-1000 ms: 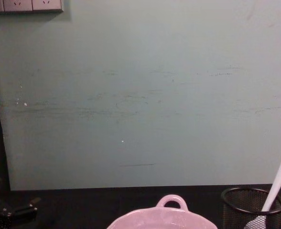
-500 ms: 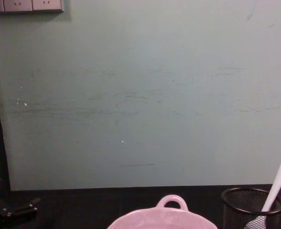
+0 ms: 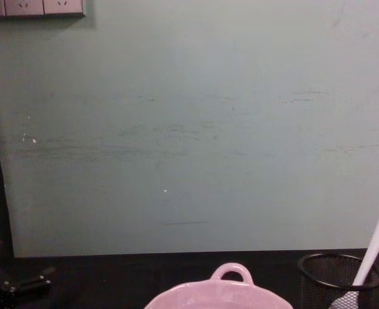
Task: Use the one hand to pick up the spoon and stir the clear water in the bowl.
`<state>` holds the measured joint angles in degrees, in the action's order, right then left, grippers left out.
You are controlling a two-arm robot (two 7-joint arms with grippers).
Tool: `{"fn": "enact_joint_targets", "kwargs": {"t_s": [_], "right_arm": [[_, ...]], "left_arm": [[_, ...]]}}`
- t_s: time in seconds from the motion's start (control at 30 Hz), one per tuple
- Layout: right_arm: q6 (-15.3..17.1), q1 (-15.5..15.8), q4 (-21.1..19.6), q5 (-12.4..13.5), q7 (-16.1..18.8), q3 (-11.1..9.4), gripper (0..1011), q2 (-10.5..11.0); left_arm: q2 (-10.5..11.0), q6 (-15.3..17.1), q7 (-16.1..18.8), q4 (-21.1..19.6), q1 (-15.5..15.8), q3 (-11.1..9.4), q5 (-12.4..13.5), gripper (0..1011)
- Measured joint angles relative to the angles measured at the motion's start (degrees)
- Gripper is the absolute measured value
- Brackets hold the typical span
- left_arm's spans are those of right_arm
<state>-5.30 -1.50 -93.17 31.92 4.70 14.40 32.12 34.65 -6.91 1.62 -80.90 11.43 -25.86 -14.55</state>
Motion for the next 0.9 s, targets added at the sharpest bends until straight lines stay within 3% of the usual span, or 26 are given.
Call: {"fn": "enact_joint_targets", "kwargs": {"t_s": [0.1, 0.13, 0.23, 0.43, 0.6, 0.9], "right_arm": [[-0.03, -0.94, 1.47, 4.12, 2.50, -0.79, 1003, -2.15], [0.19, -1.81, 2.64, 6.79, 4.04, -1.36, 1003, -3.70], [1.08, -3.71, 5.37, 11.49, 6.41, -2.54, 1003, -6.65], [4.75, -7.00, 9.84, 18.75, 9.09, -4.90, 1003, -10.87], [7.54, -8.49, 11.29, 22.19, 9.98, -5.59, 997, -11.84], [11.40, -9.15, 11.35, 26.24, 9.92, -5.03, 789, -11.04]], "left_arm": [[0.00, 0.00, 0.00, 0.00, 0.00, 0.00, 0.00, 1011], [0.00, 0.00, 0.00, 0.00, 0.00, 0.00, 0.01, 1011], [0.00, 0.00, 0.00, 0.00, 0.00, 0.00, 0.00, 1011], [0.00, 0.00, 0.00, 0.00, 0.00, 0.00, 0.00, 1011], [0.00, 0.00, 0.00, 0.00, 0.00, 0.00, 0.00, 1011], [0.00, 0.00, 0.00, 0.00, 0.00, 0.00, 0.00, 1011]]}}
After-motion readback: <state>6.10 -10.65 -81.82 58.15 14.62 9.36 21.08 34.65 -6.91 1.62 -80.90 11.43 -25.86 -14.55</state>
